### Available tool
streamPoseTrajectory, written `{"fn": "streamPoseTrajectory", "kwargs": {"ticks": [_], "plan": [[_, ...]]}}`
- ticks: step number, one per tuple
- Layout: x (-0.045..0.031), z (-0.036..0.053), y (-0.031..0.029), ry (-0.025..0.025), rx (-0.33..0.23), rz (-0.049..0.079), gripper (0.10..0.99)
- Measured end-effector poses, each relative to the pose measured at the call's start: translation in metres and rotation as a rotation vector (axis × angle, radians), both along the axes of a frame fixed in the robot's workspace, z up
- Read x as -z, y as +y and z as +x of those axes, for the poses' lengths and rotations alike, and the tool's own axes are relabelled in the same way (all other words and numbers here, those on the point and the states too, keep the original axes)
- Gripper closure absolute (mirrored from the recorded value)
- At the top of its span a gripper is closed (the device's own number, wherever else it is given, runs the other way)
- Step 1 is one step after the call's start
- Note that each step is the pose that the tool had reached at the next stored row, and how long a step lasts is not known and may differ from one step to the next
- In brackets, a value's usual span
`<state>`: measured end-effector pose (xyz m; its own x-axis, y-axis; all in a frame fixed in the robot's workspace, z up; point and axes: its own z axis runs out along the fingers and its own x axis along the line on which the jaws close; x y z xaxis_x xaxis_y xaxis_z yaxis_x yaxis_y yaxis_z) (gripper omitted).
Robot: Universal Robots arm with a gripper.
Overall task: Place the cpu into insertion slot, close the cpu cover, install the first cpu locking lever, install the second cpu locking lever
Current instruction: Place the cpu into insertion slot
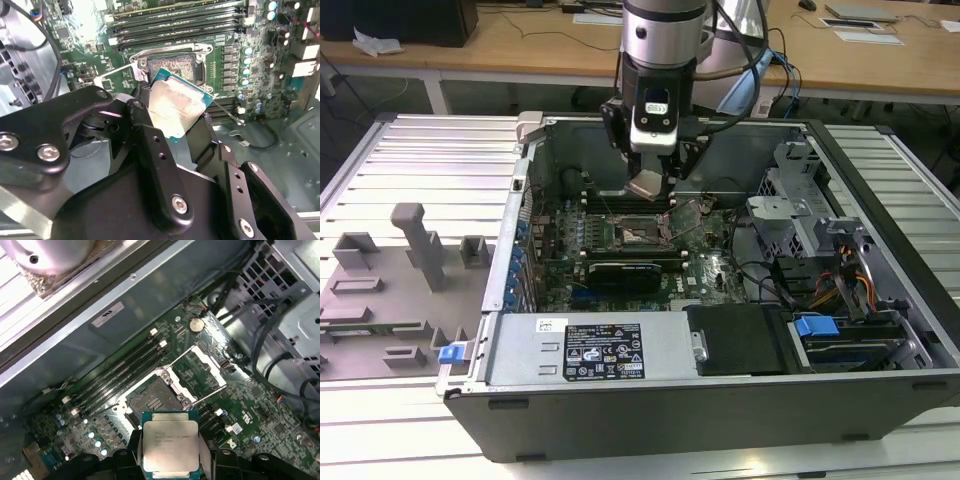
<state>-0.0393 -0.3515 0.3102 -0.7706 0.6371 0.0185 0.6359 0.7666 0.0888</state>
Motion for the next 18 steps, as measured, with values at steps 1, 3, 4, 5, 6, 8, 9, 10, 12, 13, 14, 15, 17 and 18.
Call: {"fn": "streamPoseTrajectory", "kwargs": {"ticks": [1,3,4,5,6,8,9,10,12,13,14,15,17,18], "plan": [[0.0003,0.0,0.0,0.0,0.028,0.0,0.545],[0.0006,0.0,0.0,0.0,0.053,0.0,0.545],[0.0009,0.0,0.0,0.0001,0.08,0.0,0.545],[0.0012,0.0,0.0,0.0,0.102,0.0,0.545],[0.0015,0.0,0.0,0.0,0.13,0.0,0.545],[0.002,0.0,0.0,0.0,0.178,0.0,0.545],[0.0023,0.0,0.0,0.0,0.201,0.0,0.545],[0.0027,0.0,0.0,0.0,0.23,0.0,0.545],[0.0036,0.0,0.0,0.0,0.284,0.0,0.545],[0.004,0.0,0.0,0.0,0.302,0.0,0.545],[0.0046,0.0,0.0,0.0,0.333,0.0,0.545],[0.0049,0.0,0.0,0.0,0.349,0.0,0.545],[0.0055,0.0,0.0,0.0,0.38,0.0,0.545],[0.0058,0.0,0.0,0.0001,0.395,0.0,0.545]]}}
